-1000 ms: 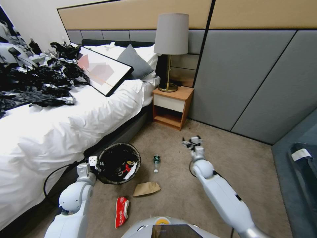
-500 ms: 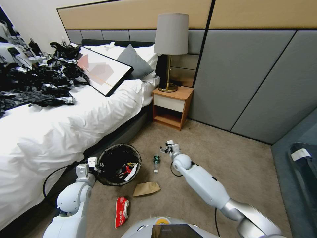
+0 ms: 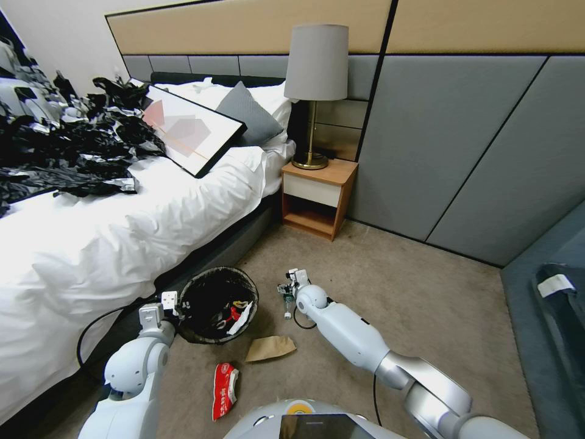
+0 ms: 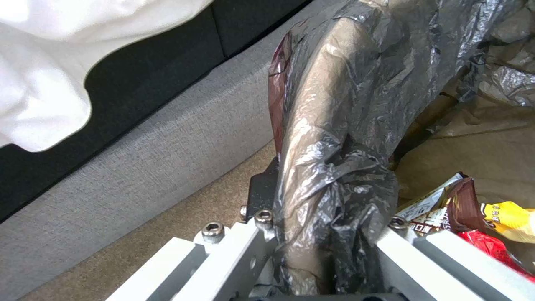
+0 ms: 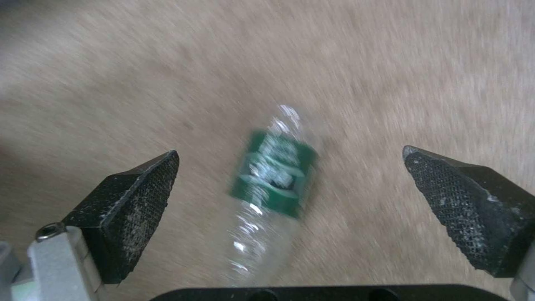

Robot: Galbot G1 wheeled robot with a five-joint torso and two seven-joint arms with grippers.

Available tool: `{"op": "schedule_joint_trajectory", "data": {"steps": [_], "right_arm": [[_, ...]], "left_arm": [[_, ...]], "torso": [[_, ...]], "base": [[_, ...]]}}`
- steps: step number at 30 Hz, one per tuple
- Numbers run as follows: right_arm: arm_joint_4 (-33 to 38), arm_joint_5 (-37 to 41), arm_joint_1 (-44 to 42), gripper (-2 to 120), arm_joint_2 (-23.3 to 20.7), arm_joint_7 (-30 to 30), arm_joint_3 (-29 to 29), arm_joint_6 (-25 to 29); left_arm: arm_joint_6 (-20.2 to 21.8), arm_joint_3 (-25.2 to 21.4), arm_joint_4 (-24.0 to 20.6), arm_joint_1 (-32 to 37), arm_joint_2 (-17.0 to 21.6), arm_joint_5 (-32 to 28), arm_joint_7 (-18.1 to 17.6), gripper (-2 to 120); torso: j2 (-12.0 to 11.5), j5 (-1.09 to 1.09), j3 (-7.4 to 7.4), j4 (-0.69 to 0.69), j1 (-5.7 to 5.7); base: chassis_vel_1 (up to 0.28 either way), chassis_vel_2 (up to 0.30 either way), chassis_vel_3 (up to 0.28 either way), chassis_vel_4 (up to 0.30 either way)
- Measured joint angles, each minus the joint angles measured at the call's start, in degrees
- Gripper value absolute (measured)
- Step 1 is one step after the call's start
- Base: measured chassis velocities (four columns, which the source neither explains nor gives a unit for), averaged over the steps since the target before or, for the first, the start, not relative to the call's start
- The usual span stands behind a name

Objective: Pick up the trash bin, then pick up the garbage from the floor and place it into the trash bin.

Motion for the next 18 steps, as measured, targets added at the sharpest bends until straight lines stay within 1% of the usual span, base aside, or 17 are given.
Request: {"op": "schedule_joint_trajectory", "data": {"steps": [8, 12, 18], "right_arm": [[-4.87, 0.56, -0.31, 100, 1.73, -0.27, 1.22, 0.84], [-9.29, 0.87, -0.29, 100, 4.51, -0.61, 2.01, 1.47], [-9.90, 1.18, -0.12, 100, 5.38, -1.25, 1.40, 1.90]], "left_arm": [[-0.22, 0.12, 0.20, 0.31, -0.16, 0.43, 0.12, 0], [-0.31, 0.12, 0.21, 0.47, -0.38, 0.68, 0.19, 0], [-0.48, 0.27, 0.26, 0.49, -0.75, 1.08, 0.35, 0]], "torso": [[0.00, 0.00, 0.00, 0.00, 0.00], [0.00, 0.01, 0.00, 0.02, 0.00], [0.00, 0.00, 0.00, 0.02, -0.01]], "base": [[0.000, 0.000, 0.000, 0.000], [0.000, 0.000, 0.000, 0.000], [0.000, 0.000, 0.000, 0.000]]}}
